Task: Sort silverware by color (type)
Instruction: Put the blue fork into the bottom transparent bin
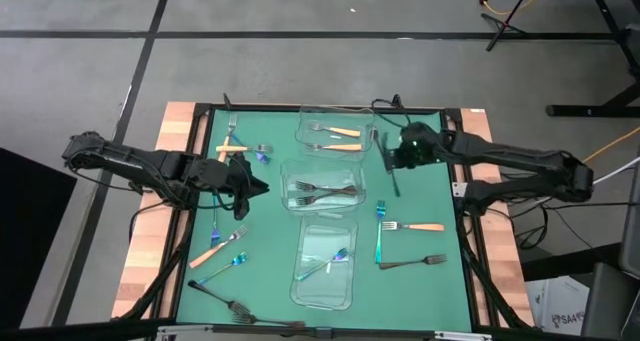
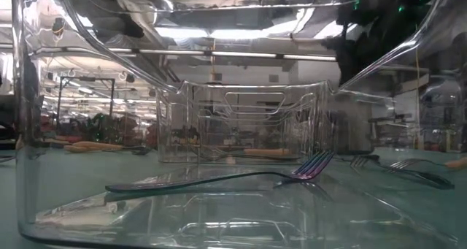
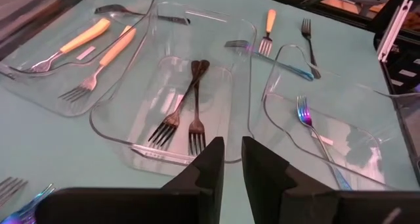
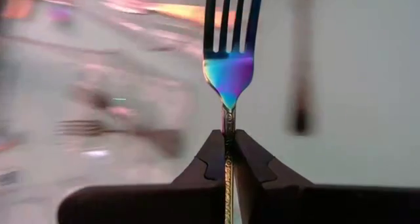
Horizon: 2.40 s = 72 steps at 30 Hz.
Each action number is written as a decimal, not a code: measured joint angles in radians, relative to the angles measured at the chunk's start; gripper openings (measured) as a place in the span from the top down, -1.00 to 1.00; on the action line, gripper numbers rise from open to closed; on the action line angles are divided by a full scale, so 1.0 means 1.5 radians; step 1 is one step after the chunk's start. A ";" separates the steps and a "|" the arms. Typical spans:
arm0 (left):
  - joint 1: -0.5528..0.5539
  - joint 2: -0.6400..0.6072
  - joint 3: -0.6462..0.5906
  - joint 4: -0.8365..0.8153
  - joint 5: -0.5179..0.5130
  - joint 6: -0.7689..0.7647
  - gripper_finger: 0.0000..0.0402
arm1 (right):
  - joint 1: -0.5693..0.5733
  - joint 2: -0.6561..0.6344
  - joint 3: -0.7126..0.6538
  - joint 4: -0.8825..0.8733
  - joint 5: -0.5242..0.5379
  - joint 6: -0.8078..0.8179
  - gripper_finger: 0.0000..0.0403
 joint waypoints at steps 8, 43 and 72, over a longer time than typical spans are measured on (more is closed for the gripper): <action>0.000 0.000 0.000 0.014 0.000 0.001 0.76 | 0.197 0.003 0.001 0.231 0.091 0.075 1.00; -0.058 0.012 0.000 0.079 -0.020 -0.071 0.76 | 0.619 0.397 0.022 0.813 0.440 0.185 1.00; -0.058 0.012 0.000 0.084 -0.034 -0.066 0.76 | 0.619 0.452 0.089 0.635 0.361 0.228 1.00</action>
